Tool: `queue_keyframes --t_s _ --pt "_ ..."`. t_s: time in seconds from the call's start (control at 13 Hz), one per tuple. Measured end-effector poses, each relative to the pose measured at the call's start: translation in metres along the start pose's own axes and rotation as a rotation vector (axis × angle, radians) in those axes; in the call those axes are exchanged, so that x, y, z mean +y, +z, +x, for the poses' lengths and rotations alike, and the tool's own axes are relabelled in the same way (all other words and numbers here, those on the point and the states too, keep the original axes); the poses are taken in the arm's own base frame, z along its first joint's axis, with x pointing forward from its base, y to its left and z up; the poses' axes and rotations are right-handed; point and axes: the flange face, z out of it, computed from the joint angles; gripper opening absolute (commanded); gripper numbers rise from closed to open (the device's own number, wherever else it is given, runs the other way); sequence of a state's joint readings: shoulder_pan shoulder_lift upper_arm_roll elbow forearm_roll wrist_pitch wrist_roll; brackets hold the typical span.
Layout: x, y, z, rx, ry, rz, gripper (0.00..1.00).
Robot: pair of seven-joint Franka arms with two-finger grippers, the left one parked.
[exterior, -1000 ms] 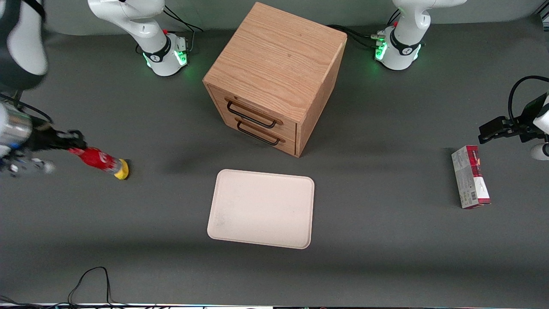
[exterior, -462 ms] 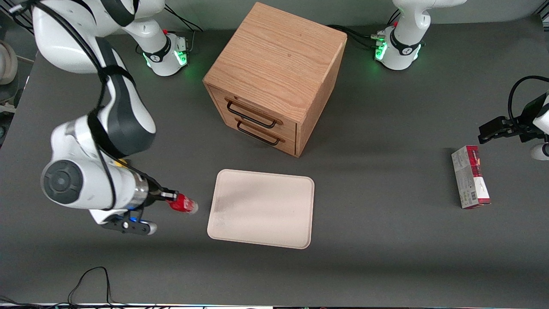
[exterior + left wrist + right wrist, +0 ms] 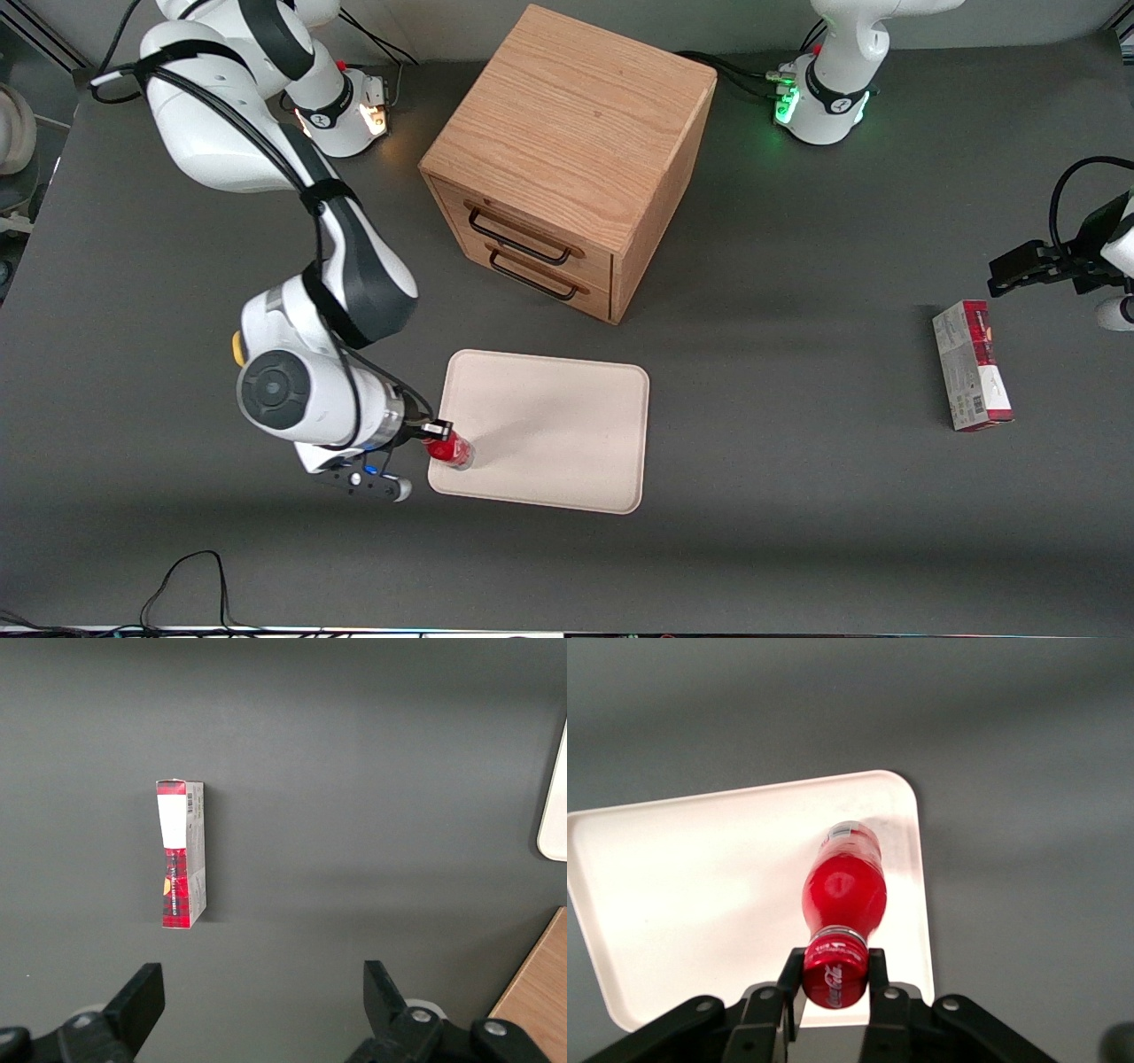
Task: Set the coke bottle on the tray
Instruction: 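Lower the bottle onto the tray and open the right gripper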
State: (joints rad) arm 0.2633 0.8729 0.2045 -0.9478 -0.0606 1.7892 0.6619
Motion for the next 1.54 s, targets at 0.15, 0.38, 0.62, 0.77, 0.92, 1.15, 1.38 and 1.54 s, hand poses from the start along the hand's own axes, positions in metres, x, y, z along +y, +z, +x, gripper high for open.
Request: queue_keyframes --t_s 0.15,0.38,0.62,0.77,0.92,1.15,1.38,1.54 --pt "-0.002 0.007 0.0 0.004 -0.007 -0.016 0.0" --pt "-0.001 0.01 0.001 0.013 -0.011 -0.031 0.0" --pt "0.0 0.013 0.002 0.011 -0.011 -0.036 0.55" --pt "0.0 0.014 0.002 0.01 -0.011 -0.037 1.0" --pt "0.0 0.012 0.003 0.014 -0.011 -0.035 1.0" --pt "-0.001 0.009 0.003 0.019 -0.01 -0.031 1.0" --pt "0.001 0.006 0.005 0.022 -0.007 -0.031 1.0" --pt "0.004 0.0 0.003 0.012 -0.018 -0.042 1.0"
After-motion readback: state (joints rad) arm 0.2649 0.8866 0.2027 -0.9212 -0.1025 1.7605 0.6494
